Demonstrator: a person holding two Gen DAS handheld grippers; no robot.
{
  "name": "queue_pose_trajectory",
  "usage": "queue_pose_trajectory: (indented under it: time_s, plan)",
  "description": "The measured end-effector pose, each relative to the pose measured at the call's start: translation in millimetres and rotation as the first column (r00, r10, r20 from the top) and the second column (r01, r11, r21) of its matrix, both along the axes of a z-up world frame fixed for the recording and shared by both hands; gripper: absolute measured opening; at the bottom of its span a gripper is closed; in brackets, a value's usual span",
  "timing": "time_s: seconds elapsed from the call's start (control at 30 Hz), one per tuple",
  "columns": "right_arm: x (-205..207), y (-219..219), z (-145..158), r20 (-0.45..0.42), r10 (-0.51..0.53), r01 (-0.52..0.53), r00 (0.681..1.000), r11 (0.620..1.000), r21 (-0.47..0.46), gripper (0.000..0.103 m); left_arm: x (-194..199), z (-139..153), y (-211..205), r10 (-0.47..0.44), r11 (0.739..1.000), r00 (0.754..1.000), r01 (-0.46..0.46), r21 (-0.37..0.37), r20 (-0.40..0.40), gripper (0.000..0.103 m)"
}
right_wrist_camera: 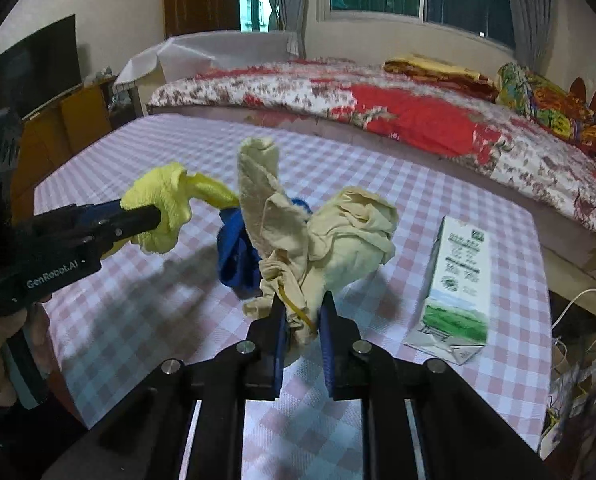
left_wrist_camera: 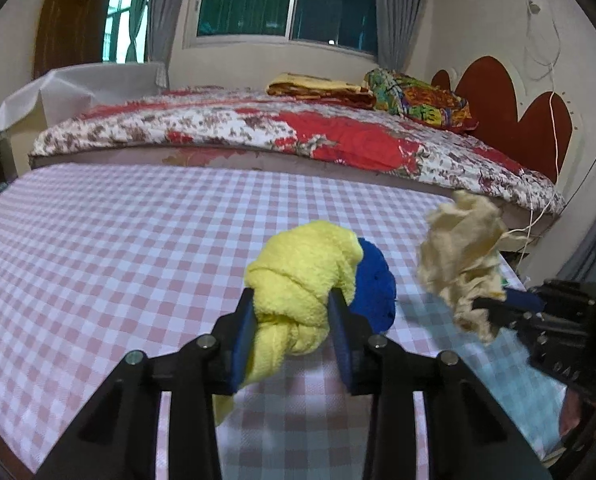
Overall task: Collect trash
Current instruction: 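Grasp the yellow cloth with the left tool while the right tool grasps the beige cloth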
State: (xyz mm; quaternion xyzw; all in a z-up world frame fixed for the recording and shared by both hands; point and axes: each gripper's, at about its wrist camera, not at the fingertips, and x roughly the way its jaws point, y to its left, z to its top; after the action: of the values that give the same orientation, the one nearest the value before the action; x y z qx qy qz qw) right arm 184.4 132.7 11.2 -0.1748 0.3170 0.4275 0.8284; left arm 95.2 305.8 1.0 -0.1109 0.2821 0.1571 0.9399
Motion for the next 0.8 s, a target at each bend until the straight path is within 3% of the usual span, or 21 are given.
queue_pose_trajectory:
  time_s: [0.37, 0.8]
  plan:
    - [-12, -75, 21, 0.058, -0.060, 0.055, 0.996, 0.995, 0.077, 0.016, -21, 17, -40, -0.013, 0.999, 0.998, 0.010, 0.050, 0.064, 0.037]
    - [4, -185, 28, 0.062, -0.233, 0.229, 0.970, 0.971, 0.075, 0.016, 14, 20, -135, -0.213, 0.976, 0.976, 0.210, 0.058, 0.053, 0.037]
